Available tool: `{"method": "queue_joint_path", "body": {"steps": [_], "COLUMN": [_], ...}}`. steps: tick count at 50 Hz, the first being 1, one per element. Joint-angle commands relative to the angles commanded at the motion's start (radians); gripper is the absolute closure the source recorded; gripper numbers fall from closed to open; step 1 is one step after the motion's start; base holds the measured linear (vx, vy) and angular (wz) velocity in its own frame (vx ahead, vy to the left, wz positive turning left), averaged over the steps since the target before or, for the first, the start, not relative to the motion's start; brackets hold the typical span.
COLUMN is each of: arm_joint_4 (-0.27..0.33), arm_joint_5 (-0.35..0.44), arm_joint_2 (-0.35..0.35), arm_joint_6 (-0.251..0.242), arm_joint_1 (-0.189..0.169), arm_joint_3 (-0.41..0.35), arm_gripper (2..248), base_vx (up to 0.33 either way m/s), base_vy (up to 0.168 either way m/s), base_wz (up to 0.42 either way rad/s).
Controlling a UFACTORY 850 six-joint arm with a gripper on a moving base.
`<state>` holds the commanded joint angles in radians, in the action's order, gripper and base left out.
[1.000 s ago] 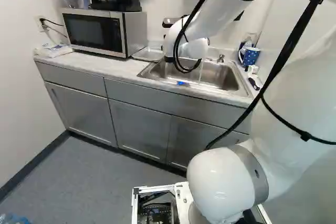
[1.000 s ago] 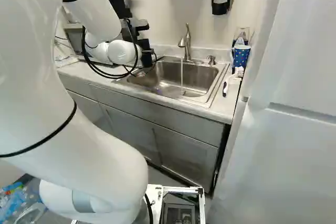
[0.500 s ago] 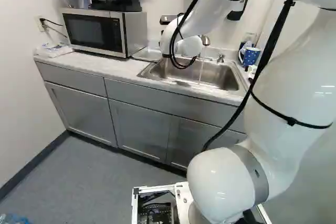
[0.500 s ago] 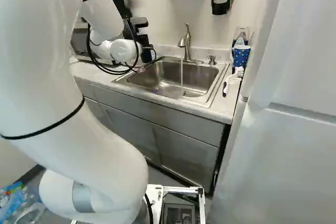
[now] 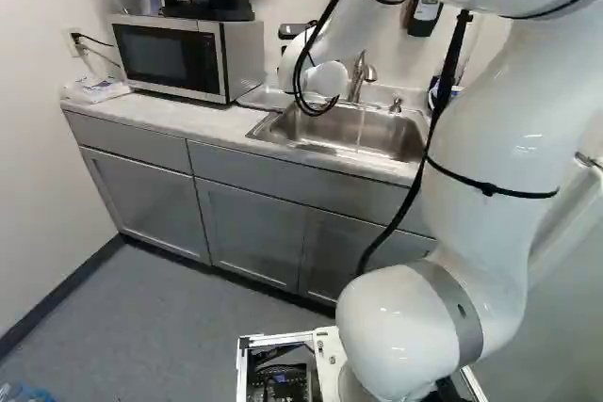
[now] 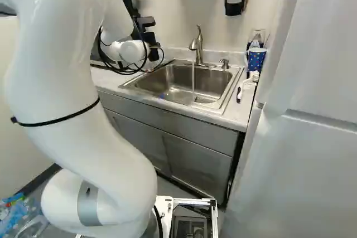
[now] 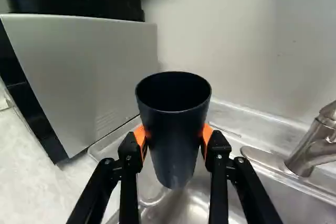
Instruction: Rinse the cup and place it in the tray
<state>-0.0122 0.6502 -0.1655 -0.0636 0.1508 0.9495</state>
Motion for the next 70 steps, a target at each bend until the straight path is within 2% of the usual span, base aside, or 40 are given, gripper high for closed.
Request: {"method": "queue_joint_path", "body": {"steps": [43, 55, 70], "arm_joint_4": [0.0, 0.0, 0.0], "arm_joint_5": [0.023, 0.025, 0.025], "arm_joint_2": [-0.246, -0.291, -0.317], "arm_joint_6": [0.0, 0.0, 0.0], "arm_joint_1": [0.036, 0.045, 0.046], "arm_joint_3": [0.235, 0.265, 0.264], "arm_gripper": [129, 129, 129], "base_vx": [0.0, 0.0, 0.0], "base_vy": [0.0, 0.0, 0.0], "base_wz": [0.0, 0.0, 0.0]}}
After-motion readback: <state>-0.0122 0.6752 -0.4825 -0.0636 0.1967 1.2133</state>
